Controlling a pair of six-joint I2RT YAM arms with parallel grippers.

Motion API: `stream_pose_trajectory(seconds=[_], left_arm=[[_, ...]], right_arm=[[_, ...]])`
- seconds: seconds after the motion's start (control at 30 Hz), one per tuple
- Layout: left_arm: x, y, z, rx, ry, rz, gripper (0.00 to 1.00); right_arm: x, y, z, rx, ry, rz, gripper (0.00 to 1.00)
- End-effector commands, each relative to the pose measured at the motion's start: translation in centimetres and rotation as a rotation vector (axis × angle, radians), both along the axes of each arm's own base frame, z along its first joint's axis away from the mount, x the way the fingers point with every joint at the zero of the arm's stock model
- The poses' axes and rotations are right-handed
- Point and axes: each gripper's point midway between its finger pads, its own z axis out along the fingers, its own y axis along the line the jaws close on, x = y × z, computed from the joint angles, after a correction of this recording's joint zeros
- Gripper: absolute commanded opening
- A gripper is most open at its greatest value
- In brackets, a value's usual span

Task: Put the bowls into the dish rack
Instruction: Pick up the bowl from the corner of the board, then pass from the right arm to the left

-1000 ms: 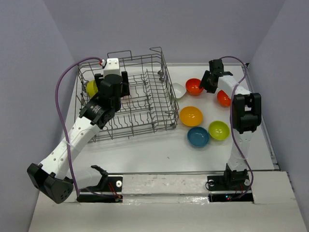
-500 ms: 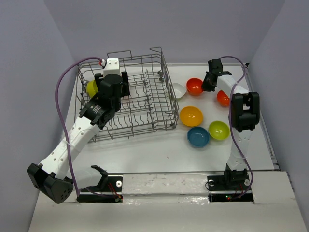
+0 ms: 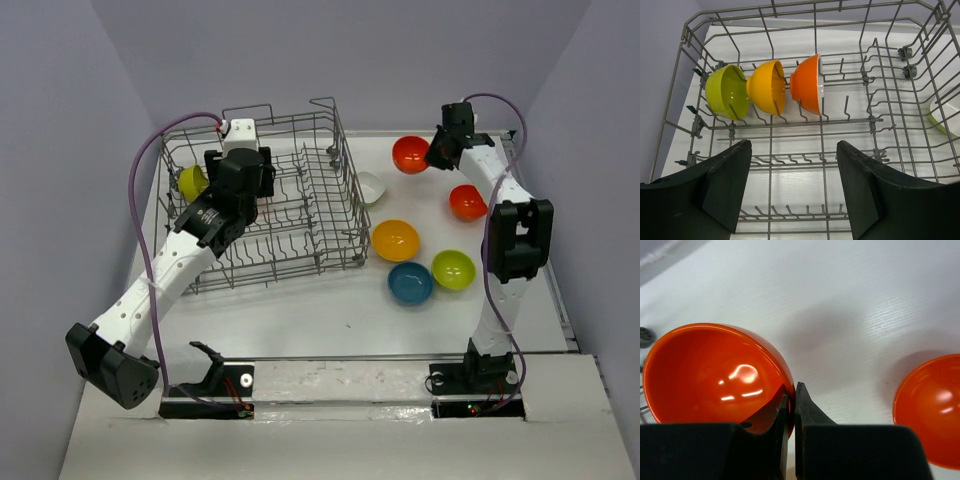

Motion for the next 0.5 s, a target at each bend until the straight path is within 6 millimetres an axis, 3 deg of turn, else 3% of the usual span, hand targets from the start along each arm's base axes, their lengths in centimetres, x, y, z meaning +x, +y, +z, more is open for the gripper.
stream_pose_trajectory(seconds=[0.0,0.07,0.1,0.13,0.2,0.23,0.27,0.37,0.4,0.47], left_arm=[[0.9,-0.6,3.3,-0.060,-0.059,0.007,0.78],[1.3,-1.4,4.5,-0.086,-0.074,-0.010,0.78],[1.5,-1.5,4.8,-0.089,-0.073,-0.014,0.78],[1.6,-1.7,6.1,-0.111,-0.096,-0.017,0.78],[2.2,-2.4,6.5,-0.115,-0.091,-0.036,0.78],[2.4,-2.6,7.9,-0.131,-0.116,-0.040,0.78],[2.8,-3.0,7.8,-0.130,-0.109,-0.047,0.78],[3.6,-3.6,9.0,-0.138,-0.118,-0.054,0.78],[3.7,-3.8,9.1,-0.139,-0.116,-0.056,0.78],[3.9,-4.2,9.7,-0.148,-0.125,-0.061,0.78]], right_arm=[[-0.5,1.6,15.1,0.033,-0.316,0.035,0.01],[-1.7,2.3,17.1,0.024,-0.350,0.051,0.01],[-2.9,2.8,19.4,0.030,-0.395,0.063,0.01],[-3.4,2.8,20.5,0.034,-0.415,0.066,0.01],[-4.9,4.8,23.0,0.042,-0.462,0.112,0.01],[-5.9,5.5,24.8,0.044,-0.497,0.123,0.01],[-6.8,7.3,26.0,0.052,-0.520,0.164,0.01],[-8.4,10.1,27.7,0.070,-0.553,0.224,0.01],[-9.1,12.0,27.9,0.077,-0.555,0.263,0.01],[-9.3,13.3,27.9,0.072,-0.557,0.276,0.01]])
